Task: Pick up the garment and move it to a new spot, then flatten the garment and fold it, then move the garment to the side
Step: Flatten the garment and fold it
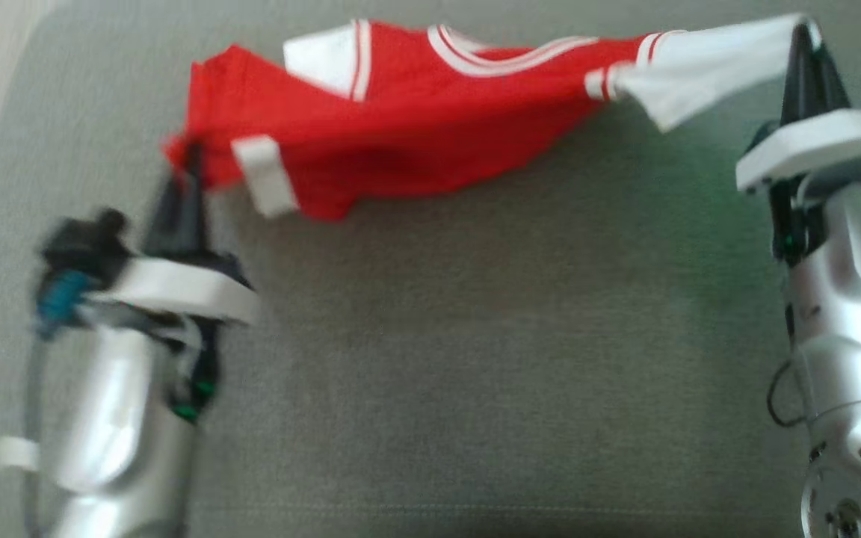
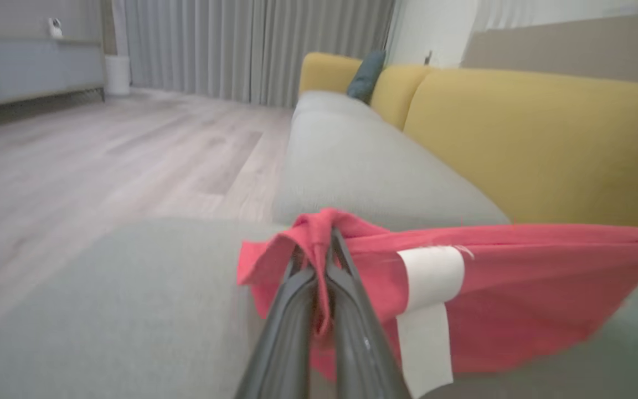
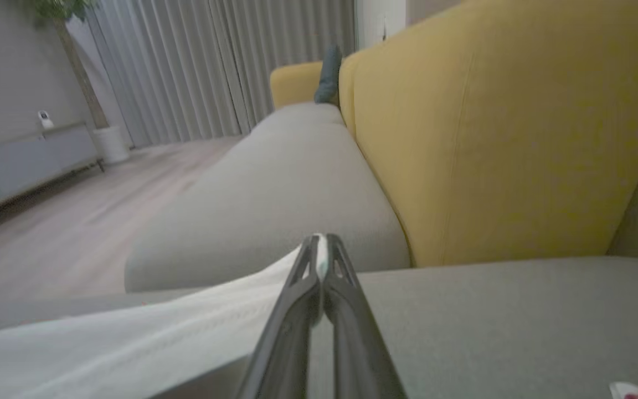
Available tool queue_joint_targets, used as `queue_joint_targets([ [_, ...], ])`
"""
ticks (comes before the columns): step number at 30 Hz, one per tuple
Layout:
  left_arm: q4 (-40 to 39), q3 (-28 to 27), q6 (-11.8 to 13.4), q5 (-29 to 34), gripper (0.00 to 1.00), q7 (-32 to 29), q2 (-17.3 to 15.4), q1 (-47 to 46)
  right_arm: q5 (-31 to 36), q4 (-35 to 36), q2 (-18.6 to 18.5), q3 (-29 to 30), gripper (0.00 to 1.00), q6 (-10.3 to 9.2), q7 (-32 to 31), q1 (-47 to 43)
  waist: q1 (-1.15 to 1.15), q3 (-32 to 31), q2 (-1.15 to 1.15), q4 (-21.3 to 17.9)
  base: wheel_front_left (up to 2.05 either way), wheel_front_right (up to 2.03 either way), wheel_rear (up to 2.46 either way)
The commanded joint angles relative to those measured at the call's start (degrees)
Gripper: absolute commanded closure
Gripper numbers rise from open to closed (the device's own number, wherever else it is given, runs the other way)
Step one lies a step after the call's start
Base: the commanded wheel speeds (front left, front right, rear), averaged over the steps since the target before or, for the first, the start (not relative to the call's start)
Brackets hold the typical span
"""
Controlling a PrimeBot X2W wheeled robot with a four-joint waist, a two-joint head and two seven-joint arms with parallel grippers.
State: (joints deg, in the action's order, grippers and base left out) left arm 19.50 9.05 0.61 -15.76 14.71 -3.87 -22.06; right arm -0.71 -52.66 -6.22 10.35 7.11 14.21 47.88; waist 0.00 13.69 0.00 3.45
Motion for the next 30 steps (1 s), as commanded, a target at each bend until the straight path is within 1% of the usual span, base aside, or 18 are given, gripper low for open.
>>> queue_joint_targets([
  [1,-3.6,-4.1,-0.3,0.9,1.00,0.3,-3.3,-3.9,-2.8,4.4,0.4,-2.4,1.00,0.37,0.8,2.8,0.00,-3.3,0.00,-2.7,0.00,0.00,0.00],
  [4,-6.5,-6.5,-1.0,2.4,1.00,0.3,-6.8,-7.3,-8.5,10.0,-0.3,-6.0,1.00,0.37,0.8,4.1,0.00,-5.2,0.00,-4.2,0.00,0.00,0.00],
  [6,-7.8,-7.6,-1.4,2.8,1.00,0.2,-9.2,-10.1,-12.1,13.8,-1.4,-8.6,1.00,0.37,0.8,5.3,0.00,-6.3,0.00,-5.2,0.00,0.00,0.00],
  [9,-10.9,-9.4,-1.8,2.4,1.00,-1.5,-12.2,-14.7,-17.2,19.8,-3.4,-11.4,1.00,0.37,0.3,7.8,0.00,-6.9,0.00,-6.5,0.00,0.00,0.00],
  [12,-14.0,-10.4,-1.7,2.7,1.00,-4.5,-14.9,-19.2,-19.8,25.4,-5.5,-12.7,1.00,0.37,-2.1,10.7,0.00,-6.2,0.00,-7.2,0.00,0.00,0.00],
  [15,-15.2,-10.0,-1.5,2.9,1.00,-9.0,-16.1,-23.1,-19.8,27.9,-7.3,-12.9,1.00,0.37,-5.4,13.7,0.00,-4.5,0.00,-7.3,0.00,0.00,0.00],
  [18,-14.2,-8.5,-1.1,3.1,1.00,-12.5,-15.5,-26.0,-18.7,27.3,-7.7,-12.9,1.00,0.37,-8.0,16.1,0.00,-2.2,0.00,-6.9,0.00,0.00,0.00],
  [19,-14.2,-8.5,-1.1,3.1,1.00,-12.5,-15.5,-26.0,-18.7,27.3,-7.7,-12.9,1.00,0.37,-8.0,16.1,0.00,-2.2,0.00,-6.9,0.00,0.00,0.00],
  [20,-13.4,-8.1,-1.0,2.7,1.00,-13.4,-14.7,-26.9,-18.1,26.5,-7.7,-12.9,1.00,0.37,-8.5,16.9,0.00,-1.2,0.00,-6.8,0.00,0.00,0.00],
  [22,-10.4,-7.0,-0.9,2.3,1.00,-14.5,-13.4,-28.6,-17.3,23.8,-7.0,-12.3,1.00,0.37,-9.1,18.6,0.00,0.8,0.00,-6.6,0.00,0.00,0.00],
  [23,-6.5,-6.0,-0.8,2.4,1.00,-14.4,-12.4,-30.8,-15.4,20.9,-6.5,-12.1,1.00,0.37,-8.5,20.8,0.00,3.0,0.00,-6.5,0.00,0.00,0.00],
  [25,-2.1,-5.2,-0.5,3.0,1.00,-12.5,-11.5,-34.0,-13.3,18.1,-5.9,-11.0,1.00,0.37,-6.1,23.9,0.00,4.9,0.00,-6.8,0.00,0.00,0.00],
  [27,1.9,-4.7,-0.2,4.2,1.00,-8.5,-11.2,-37.8,-11.2,15.4,-5.5,-8.5,1.00,0.37,-3.0,27.8,0.00,6.2,0.00,-7.2,0.00,0.00,0.00],
  [30,6.1,-4.7,0.3,4.7,1.00,-2.5,-10.3,-43.4,-7.4,13.8,-5.2,-4.4,1.00,0.37,0.1,33.2,0.00,6.9,0.00,-7.8,0.00,0.00,0.00],
])
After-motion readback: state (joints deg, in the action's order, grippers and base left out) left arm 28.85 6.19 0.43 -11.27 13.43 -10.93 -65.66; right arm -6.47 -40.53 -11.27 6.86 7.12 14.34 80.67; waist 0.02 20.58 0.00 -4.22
